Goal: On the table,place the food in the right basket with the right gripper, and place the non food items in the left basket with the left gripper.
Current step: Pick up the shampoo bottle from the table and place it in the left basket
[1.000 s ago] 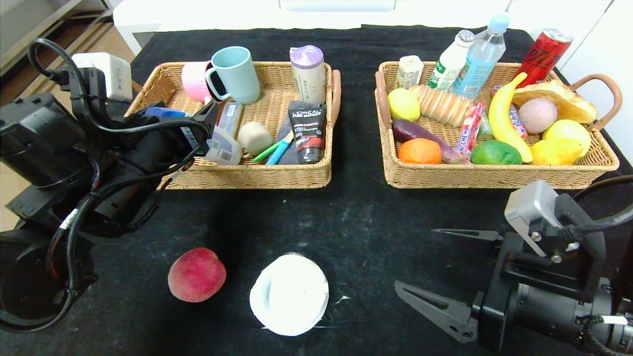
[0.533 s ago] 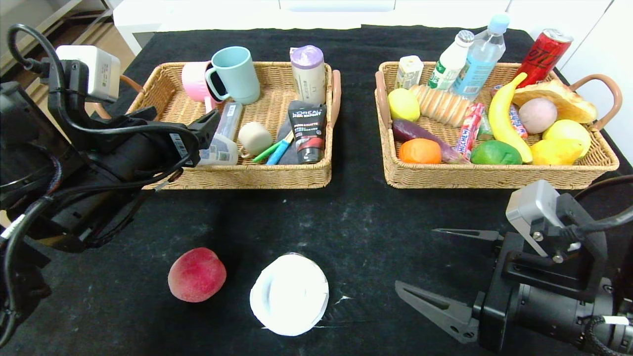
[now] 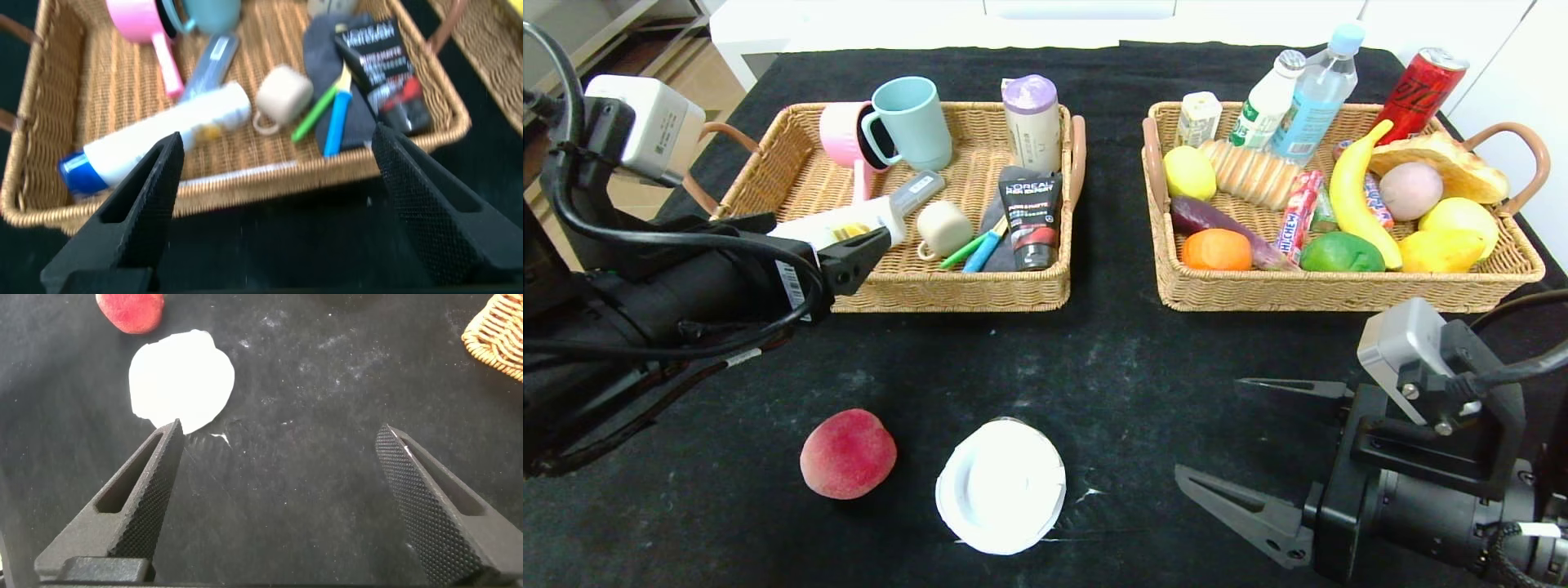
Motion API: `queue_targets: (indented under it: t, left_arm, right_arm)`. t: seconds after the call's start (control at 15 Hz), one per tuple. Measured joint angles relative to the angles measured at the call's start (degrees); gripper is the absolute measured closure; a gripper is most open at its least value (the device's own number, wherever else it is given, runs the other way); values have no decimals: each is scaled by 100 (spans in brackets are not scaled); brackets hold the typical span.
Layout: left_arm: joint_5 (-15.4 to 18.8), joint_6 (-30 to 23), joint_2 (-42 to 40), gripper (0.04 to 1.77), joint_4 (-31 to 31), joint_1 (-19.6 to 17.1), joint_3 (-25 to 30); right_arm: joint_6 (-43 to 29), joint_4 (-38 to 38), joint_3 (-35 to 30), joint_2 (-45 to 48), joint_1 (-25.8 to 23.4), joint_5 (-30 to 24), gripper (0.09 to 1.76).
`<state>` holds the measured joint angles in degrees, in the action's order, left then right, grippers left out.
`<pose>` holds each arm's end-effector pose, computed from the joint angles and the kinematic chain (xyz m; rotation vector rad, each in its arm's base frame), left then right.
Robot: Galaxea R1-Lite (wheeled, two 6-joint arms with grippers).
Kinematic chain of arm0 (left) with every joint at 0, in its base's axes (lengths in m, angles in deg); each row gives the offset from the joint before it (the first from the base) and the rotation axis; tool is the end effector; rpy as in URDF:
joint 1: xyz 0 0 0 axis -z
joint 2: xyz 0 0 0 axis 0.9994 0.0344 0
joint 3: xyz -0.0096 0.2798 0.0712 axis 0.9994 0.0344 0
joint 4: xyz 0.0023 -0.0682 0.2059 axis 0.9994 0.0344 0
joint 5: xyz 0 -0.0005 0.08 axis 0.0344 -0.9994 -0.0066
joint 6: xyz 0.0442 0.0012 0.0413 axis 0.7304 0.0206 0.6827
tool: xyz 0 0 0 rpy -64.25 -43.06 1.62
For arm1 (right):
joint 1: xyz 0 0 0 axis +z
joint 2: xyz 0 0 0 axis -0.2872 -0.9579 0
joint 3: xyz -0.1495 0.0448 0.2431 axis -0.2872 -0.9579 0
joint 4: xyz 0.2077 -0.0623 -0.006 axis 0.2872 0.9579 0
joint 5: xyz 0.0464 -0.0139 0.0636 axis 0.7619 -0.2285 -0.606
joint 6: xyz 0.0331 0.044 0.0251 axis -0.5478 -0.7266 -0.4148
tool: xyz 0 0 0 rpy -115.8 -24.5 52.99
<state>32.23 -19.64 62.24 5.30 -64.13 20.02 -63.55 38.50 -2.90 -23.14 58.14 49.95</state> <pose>0.2661 -0.1011 0.2460 0.0855 -0.0418 -0.1585 0.2046 0.1928 0.1557 -0.1255 0.1741 0.8779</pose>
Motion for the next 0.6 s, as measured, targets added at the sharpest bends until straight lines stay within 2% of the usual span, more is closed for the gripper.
queue_targets:
  t: [0.27,0.6]
  left_arm:
    - [-107,-28,-294,12,1248,345,-107]
    - [-146,-277,-433,11,2374,935,-227]
  right_arm:
    - [6,-2,0,0,0,-2,14]
    - [12,-11,0,17,6,41,14]
